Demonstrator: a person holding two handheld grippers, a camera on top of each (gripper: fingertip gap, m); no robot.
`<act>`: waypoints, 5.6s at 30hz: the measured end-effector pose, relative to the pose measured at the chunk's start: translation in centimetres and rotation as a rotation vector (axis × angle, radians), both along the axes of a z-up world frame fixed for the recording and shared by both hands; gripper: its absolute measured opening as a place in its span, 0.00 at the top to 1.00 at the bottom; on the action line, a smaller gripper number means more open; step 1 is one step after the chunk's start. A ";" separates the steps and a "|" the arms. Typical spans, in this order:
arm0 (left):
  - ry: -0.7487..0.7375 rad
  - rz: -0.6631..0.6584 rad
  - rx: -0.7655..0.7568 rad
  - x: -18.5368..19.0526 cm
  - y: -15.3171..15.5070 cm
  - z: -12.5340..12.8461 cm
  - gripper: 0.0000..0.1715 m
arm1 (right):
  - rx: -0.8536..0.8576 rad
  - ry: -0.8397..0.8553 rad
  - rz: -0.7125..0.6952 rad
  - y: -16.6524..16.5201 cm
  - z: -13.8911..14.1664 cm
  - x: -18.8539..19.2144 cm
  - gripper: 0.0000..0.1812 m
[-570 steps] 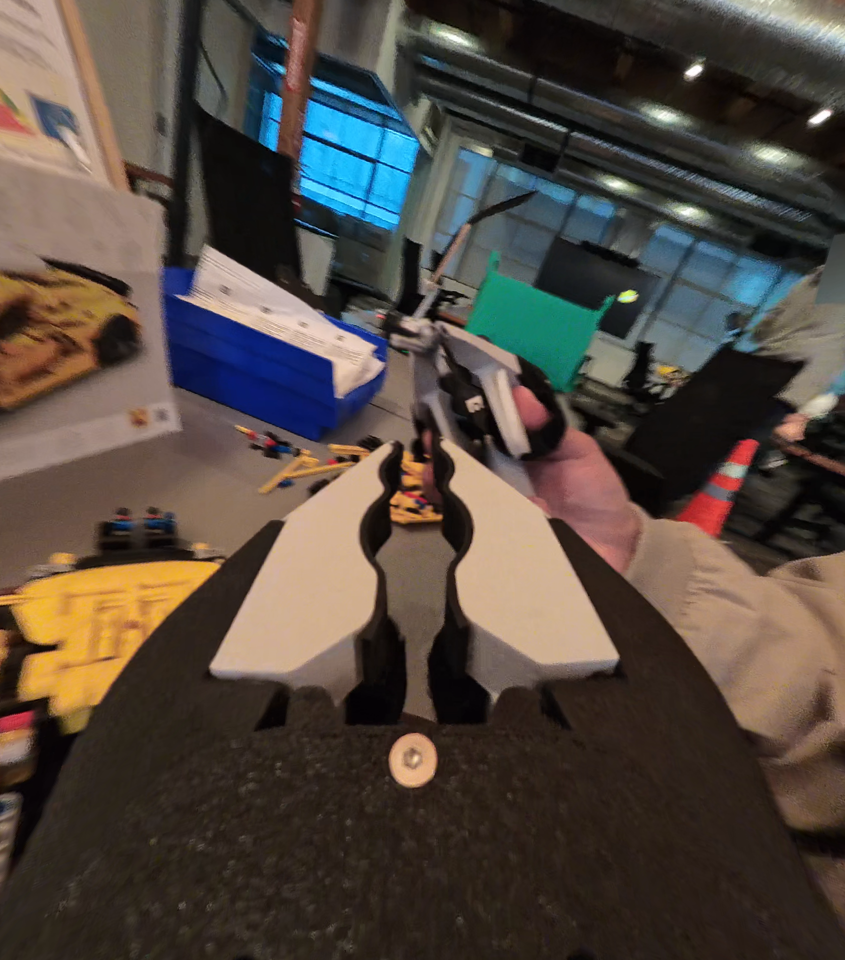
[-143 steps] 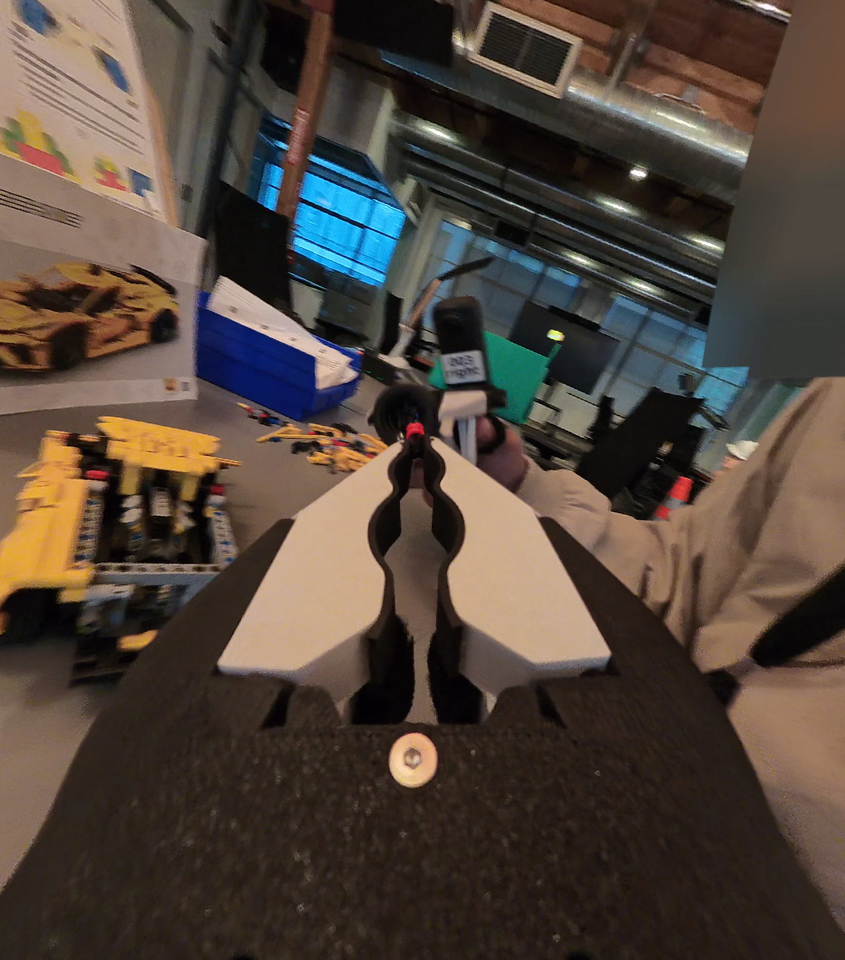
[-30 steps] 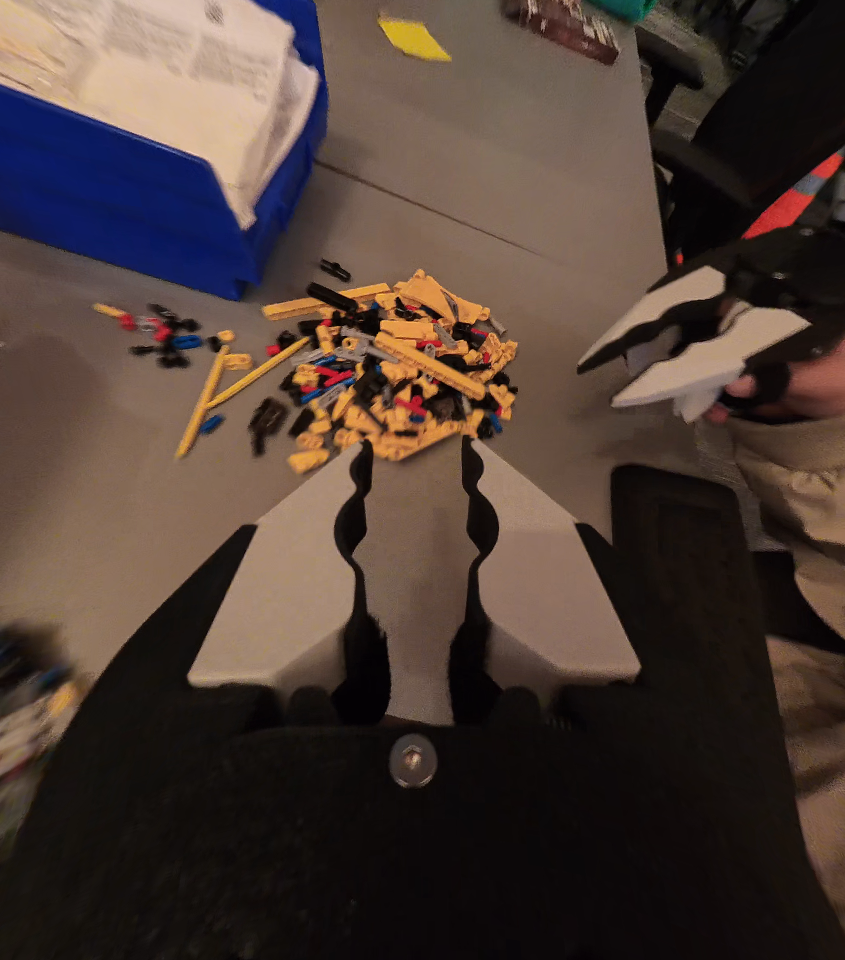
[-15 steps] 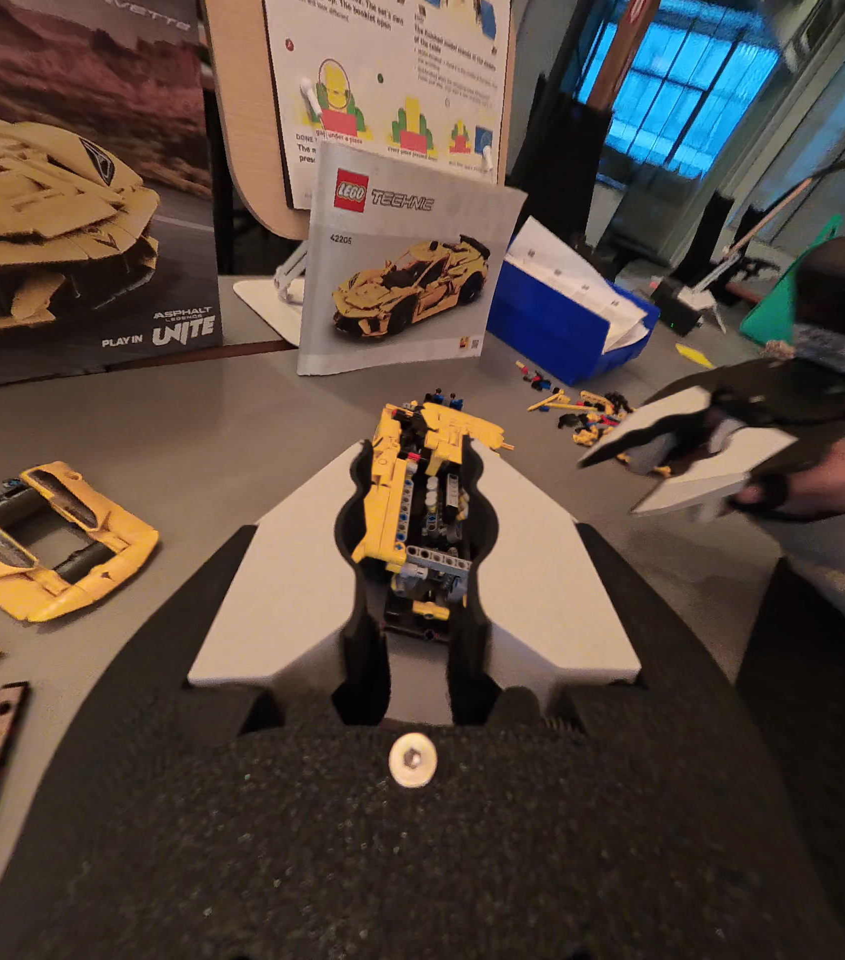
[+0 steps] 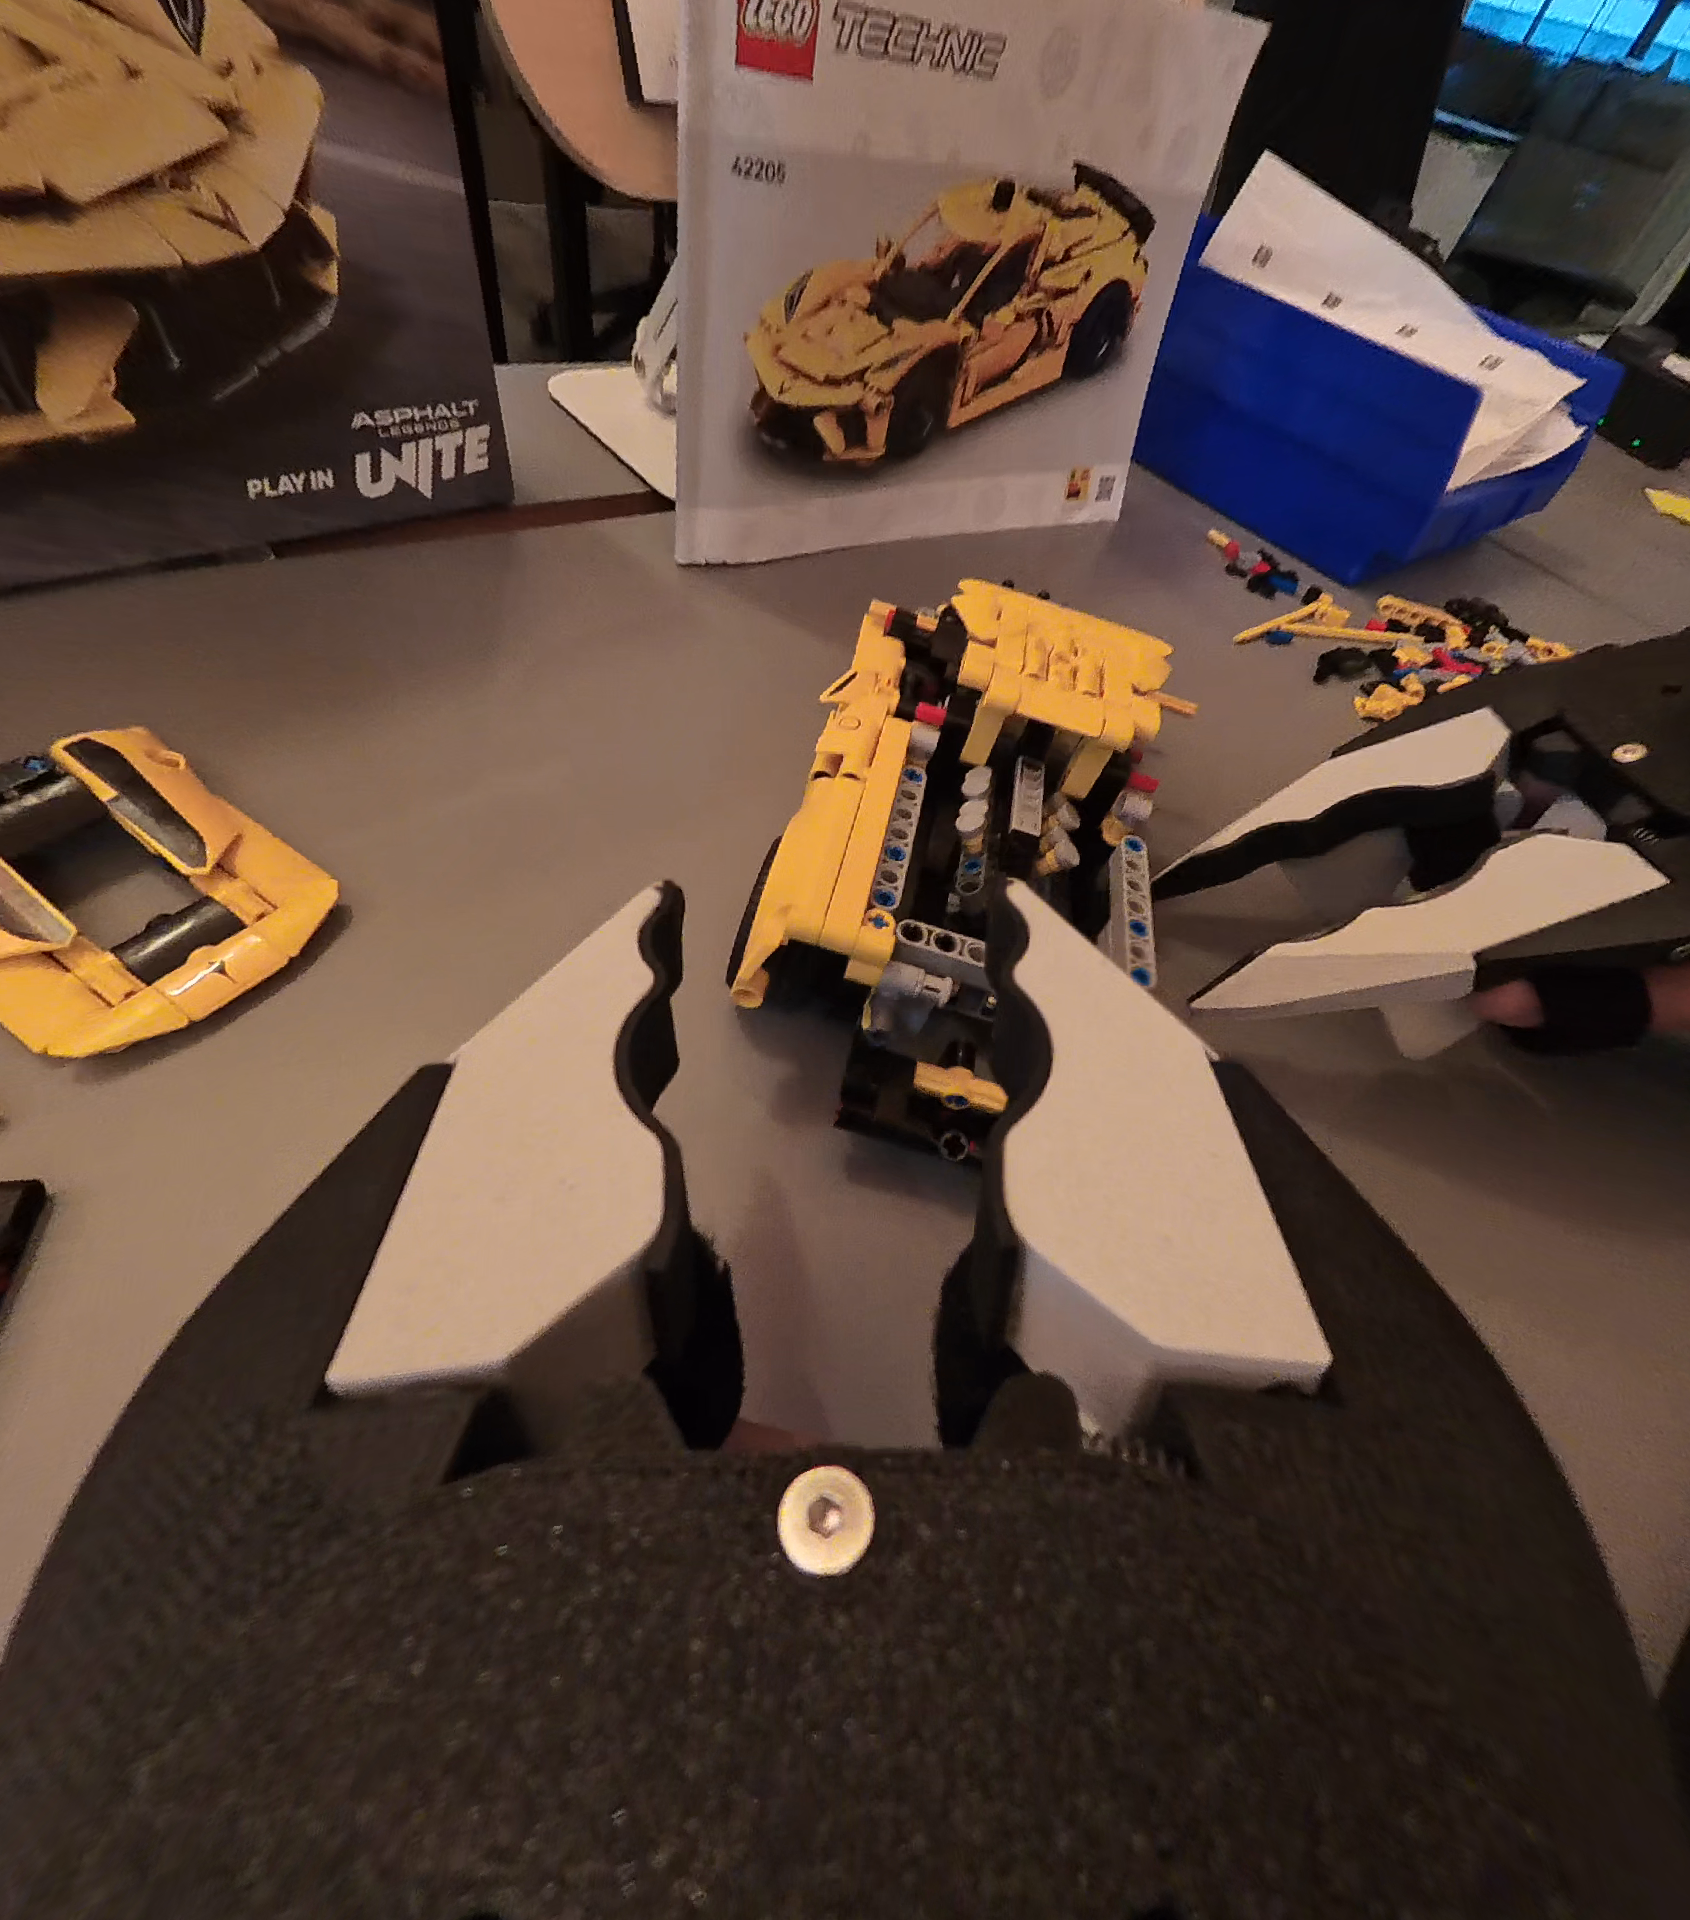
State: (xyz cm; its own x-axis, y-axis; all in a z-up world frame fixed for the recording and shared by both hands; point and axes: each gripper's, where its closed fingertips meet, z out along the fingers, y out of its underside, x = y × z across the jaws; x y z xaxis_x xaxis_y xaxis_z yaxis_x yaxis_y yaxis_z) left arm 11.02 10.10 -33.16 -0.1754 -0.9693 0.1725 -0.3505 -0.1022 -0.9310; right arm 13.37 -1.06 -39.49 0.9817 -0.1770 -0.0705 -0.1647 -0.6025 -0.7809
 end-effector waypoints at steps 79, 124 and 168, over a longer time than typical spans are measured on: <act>0.121 -0.060 -0.026 1.9 -0.7 -2.9 0.81 | 0.227 0.026 -0.094 1.6 3.2 3.0 0.88; 0.244 -0.244 0.359 2.7 -4.9 -3.6 0.39 | -0.890 -0.779 1.151 1.5 2.2 3.1 0.94; 0.261 -0.487 0.004 -3.2 -12.3 -2.8 0.57 | 0.111 -0.020 -0.581 -4.1 3.8 6.2 0.91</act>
State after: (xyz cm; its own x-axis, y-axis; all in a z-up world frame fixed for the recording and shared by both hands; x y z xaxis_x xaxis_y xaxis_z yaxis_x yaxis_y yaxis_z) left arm 7.77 -2.16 -35.93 -0.5552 -0.7877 0.2670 -0.5757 0.1323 -0.8069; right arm 19.52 -5.11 -35.74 0.7276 -0.6783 -0.1023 -0.4279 -0.3322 -0.8405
